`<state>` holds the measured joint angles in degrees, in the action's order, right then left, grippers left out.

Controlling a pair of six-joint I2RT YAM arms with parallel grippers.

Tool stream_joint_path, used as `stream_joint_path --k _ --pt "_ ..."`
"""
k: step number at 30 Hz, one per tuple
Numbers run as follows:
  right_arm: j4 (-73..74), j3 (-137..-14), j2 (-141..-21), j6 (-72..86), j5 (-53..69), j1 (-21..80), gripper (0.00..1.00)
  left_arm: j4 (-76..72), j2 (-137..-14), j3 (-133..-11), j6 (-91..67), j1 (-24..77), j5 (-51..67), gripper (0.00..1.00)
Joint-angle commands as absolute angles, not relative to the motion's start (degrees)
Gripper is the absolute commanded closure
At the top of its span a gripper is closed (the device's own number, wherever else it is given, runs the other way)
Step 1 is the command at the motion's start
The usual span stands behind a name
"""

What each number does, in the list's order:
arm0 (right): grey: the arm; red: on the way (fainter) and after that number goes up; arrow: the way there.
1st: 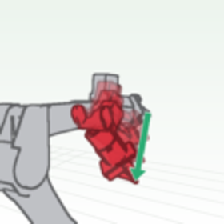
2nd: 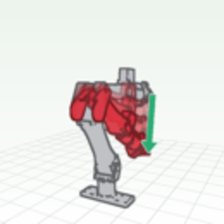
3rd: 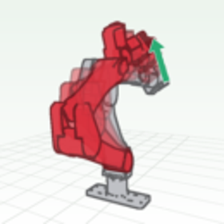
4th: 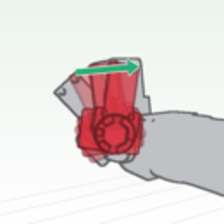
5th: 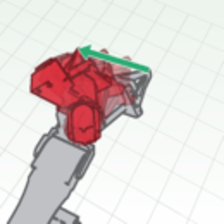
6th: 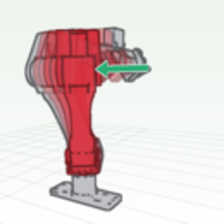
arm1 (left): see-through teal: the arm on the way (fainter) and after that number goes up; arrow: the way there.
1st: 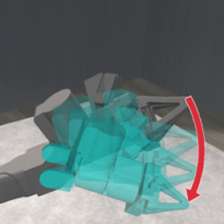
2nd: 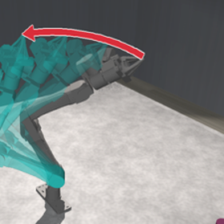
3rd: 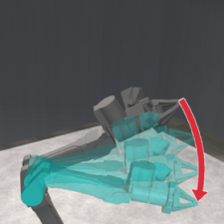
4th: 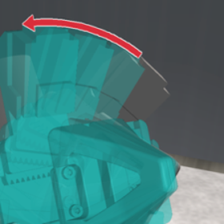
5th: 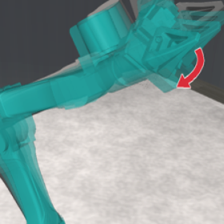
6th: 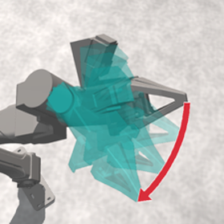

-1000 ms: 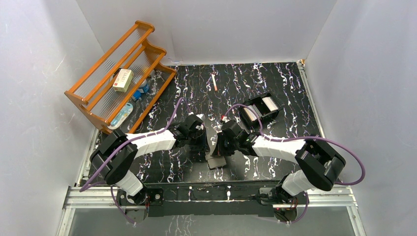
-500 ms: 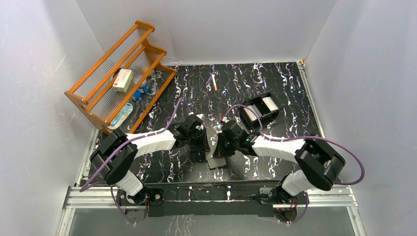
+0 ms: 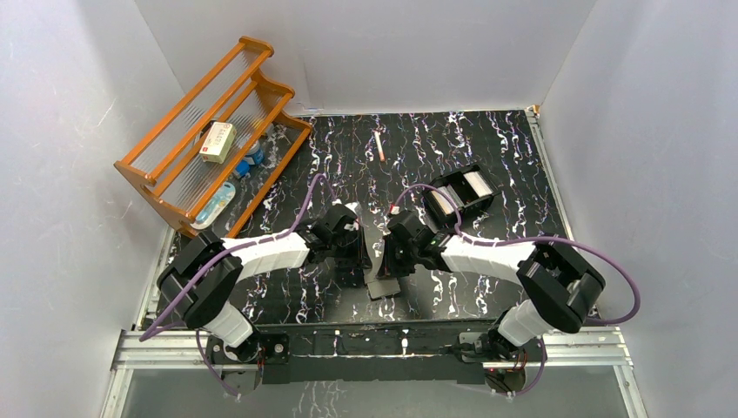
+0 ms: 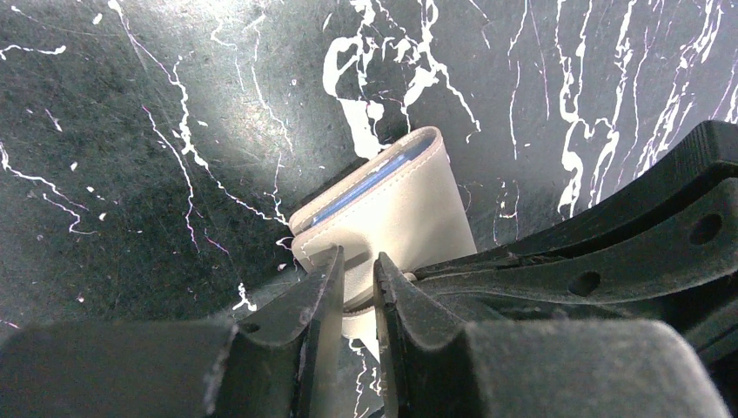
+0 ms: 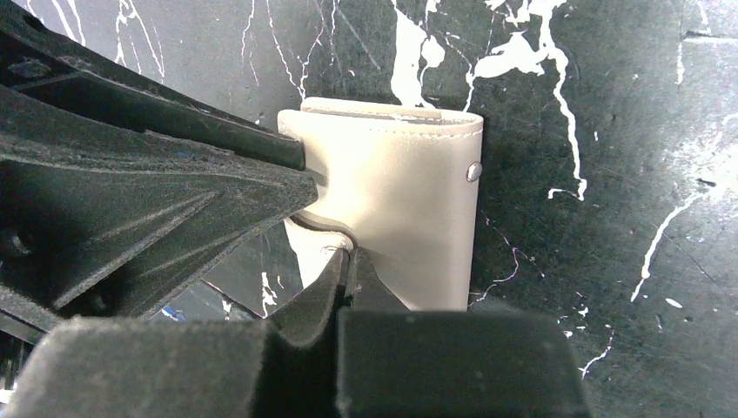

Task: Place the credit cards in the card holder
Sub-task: Close the card holder at the center of the board.

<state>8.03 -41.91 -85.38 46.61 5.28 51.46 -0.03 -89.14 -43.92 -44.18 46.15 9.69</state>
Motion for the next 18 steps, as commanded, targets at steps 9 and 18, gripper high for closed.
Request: stream_joint_path --k 9,18 --pt "17.63 -44.65 -91.59 45.56 1.66 51.72 1.0 2.0 -83.47 -41.62 -43.18 46.14 15.66 0.76" --pt "21.19 -46.0 -94.7 44.78 0.82 51.76 1.0 5.31 -84.84 -41.57 -42.39 46.32 15.23 0.76"
